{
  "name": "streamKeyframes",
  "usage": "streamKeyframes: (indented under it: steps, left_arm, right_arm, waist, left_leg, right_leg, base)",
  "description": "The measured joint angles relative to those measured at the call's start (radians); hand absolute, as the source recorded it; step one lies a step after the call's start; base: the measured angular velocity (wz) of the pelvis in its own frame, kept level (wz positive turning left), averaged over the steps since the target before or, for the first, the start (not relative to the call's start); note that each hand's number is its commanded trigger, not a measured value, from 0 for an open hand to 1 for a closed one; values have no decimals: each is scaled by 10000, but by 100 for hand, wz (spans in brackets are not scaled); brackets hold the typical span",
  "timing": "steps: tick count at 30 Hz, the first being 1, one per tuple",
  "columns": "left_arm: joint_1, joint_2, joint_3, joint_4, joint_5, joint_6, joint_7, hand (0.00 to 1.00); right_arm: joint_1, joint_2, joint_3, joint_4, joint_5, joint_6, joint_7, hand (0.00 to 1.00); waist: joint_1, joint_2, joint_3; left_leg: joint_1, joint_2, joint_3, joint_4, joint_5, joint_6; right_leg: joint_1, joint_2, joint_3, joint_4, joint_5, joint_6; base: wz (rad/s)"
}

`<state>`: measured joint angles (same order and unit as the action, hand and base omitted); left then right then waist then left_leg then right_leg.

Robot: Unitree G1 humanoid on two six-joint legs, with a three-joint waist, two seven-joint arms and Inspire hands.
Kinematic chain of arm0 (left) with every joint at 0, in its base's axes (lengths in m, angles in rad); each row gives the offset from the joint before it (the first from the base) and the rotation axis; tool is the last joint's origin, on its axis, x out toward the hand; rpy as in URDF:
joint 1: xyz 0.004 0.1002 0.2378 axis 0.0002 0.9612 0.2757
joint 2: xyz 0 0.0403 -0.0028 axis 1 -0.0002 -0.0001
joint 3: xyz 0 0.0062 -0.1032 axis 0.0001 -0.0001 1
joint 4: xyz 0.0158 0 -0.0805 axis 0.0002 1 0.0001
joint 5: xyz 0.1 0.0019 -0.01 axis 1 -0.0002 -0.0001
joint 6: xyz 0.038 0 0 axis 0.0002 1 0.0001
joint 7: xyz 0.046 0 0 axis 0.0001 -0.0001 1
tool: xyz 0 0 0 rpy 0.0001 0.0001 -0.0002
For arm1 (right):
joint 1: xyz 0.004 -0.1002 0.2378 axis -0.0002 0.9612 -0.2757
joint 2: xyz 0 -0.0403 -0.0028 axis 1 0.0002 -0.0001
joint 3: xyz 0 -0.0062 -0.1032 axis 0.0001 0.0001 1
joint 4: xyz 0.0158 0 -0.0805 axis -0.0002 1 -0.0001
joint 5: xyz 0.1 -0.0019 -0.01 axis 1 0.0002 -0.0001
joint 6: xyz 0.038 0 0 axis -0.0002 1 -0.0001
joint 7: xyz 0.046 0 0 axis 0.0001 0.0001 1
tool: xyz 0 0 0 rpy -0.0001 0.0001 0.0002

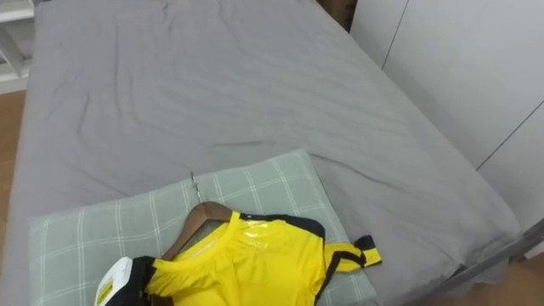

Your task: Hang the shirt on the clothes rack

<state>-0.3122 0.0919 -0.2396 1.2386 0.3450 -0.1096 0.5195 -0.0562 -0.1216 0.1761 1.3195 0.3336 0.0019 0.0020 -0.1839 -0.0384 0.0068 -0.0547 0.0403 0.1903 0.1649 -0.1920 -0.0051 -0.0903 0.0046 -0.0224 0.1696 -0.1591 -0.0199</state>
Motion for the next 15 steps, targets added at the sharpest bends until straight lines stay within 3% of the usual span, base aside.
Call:
streamKeyframes:
  steps: [15]
  left_arm:
    - [311, 110, -4, -36, -4, -153, -25, 100]
  right_arm:
    - [-7, 16, 8, 61, 214, -15, 23, 0]
  waist:
    - [3, -10, -1]
  left_leg:
    - [505, 2, 6, -222, -1, 0]
  right_leg:
    - [371, 8, -115, -11, 0, 0]
  base:
    - [-1]
